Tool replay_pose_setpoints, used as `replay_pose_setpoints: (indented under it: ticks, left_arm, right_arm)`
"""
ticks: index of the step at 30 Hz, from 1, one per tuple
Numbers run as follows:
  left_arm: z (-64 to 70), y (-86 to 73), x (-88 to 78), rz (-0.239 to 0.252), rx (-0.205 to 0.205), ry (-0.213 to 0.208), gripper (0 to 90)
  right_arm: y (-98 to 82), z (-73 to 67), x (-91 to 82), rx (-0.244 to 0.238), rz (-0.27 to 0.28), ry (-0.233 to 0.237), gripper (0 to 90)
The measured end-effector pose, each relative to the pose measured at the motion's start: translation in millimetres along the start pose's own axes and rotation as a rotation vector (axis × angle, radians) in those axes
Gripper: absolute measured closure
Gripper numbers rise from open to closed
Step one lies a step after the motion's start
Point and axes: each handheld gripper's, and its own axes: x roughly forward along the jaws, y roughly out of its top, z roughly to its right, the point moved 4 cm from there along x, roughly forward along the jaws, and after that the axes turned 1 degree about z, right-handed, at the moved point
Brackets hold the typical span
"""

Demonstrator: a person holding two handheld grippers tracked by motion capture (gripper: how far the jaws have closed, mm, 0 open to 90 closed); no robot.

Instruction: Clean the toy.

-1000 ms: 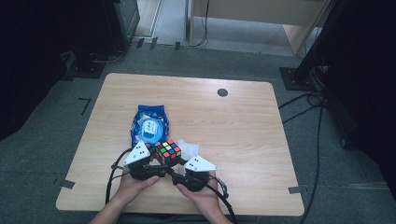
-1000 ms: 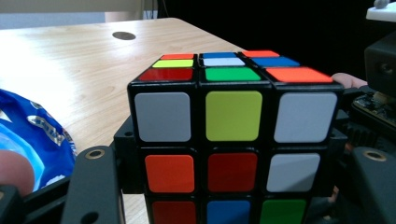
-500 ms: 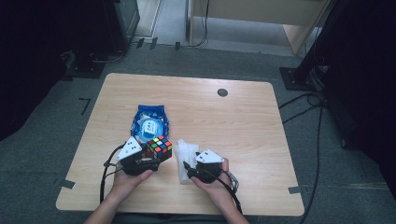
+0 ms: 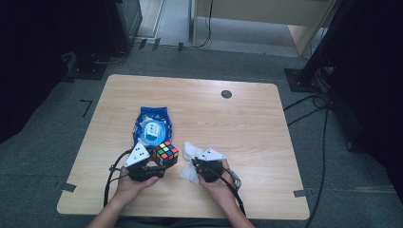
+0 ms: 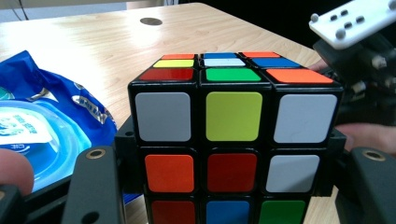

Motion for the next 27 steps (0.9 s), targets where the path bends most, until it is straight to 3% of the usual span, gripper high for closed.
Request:
replay_pose_setpoints:
  ticks: [2,3,4,7,10,11,15,18,20,23,27]
  left_arm:
    - [0.8,-0.5,0.8,-0.002,0.003,0.000,34.1]
    - [3.1,-2.4,3.2,-0.013,0.016,-0.002,34.1]
    - [3.1,-2.4,3.2,-0.013,0.016,-0.002,34.1]
    - [10.9,-7.0,9.6,-0.040,0.054,-0.014,34.2]
    - [17.5,-8.8,12.7,-0.054,0.090,-0.024,34.1]
    - [25.0,-9.6,15.4,-0.064,0.137,-0.032,34.2]
    - [35.3,-8.0,15.7,-0.057,0.181,-0.059,34.2]
    - [37.7,-8.3,16.2,-0.064,0.198,-0.066,34.2]
    - [38.6,-10.1,17.7,-0.073,0.201,-0.069,34.2]
    - [39.6,-11.3,19.1,-0.079,0.207,-0.068,34.2]
    - [40.7,-11.9,21.3,-0.089,0.210,-0.059,34.2]
  right_arm:
    - [0.8,3.4,-3.2,0.045,-0.009,0.036,88.1]
    - [2.9,4.2,-6.2,0.059,0.013,0.046,88.3]
    - [6.6,4.2,-11.3,0.075,0.041,0.052,88.4]
    - [24.7,-2.7,-31.5,0.109,0.176,0.129,88.4]
    - [39.0,-15.7,-49.2,0.087,0.266,0.179,88.4]
    - [41.2,-19.6,-52.2,0.085,0.271,0.191,88.4]
    - [42.2,-22.7,-53.4,0.105,0.274,0.196,88.6]
    - [43.3,-18.5,-55.2,0.163,0.297,0.240,88.6]
    - [45.6,-19.2,-57.7,0.177,0.316,0.255,88.6]
    - [47.5,-22.5,-59.8,0.170,0.324,0.262,88.6]
    - [47.9,-36.7,-58.9,0.142,0.293,0.344,88.5]
